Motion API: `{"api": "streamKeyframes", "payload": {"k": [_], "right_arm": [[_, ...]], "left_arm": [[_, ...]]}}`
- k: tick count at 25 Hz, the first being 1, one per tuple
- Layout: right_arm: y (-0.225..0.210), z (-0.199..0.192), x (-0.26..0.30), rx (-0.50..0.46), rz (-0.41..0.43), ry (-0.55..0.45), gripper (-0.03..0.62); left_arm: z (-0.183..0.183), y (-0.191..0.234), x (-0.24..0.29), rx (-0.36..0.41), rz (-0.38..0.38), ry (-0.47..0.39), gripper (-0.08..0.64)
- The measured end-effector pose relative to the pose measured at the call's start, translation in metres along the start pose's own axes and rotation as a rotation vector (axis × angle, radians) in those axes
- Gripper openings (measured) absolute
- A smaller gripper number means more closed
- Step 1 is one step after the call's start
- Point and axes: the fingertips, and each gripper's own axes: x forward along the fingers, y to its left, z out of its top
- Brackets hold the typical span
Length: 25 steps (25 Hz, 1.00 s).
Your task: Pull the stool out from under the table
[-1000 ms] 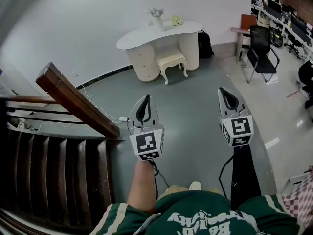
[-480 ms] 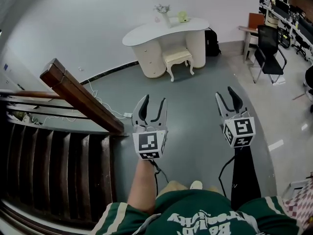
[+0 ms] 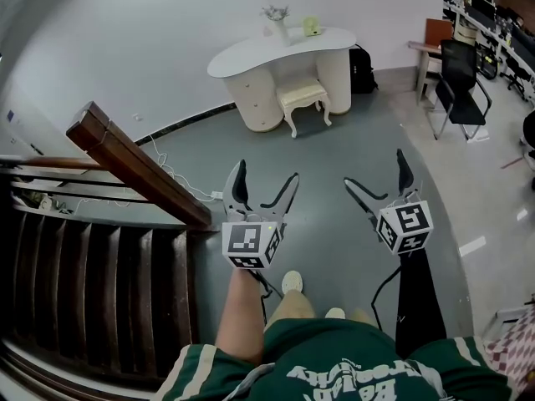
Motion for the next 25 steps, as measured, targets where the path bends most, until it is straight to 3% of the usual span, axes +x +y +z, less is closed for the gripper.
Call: {"api": "streamKeyframes", "payload": {"k": [9, 16, 25], "right_arm": [[-0.011, -0.012, 0.053, 0.002, -0.006, 0.004, 0.598], [-0.038, 0.002, 0.141, -0.045, -0.011, -0.011, 0.597], [-0.071, -0.007, 0.268, -0.046, -0.052, 0.021, 0.597]], "left_arm": [[-0.010, 0.032, 0.043, -0.008, -0.015, -0.034, 0.449], [-0.009, 0.080, 0.128, 0.006, -0.039, -0.062, 0.448], [-0.036, 0.158, 0.242, -0.044, -0.075, -0.052, 0.448]]}}
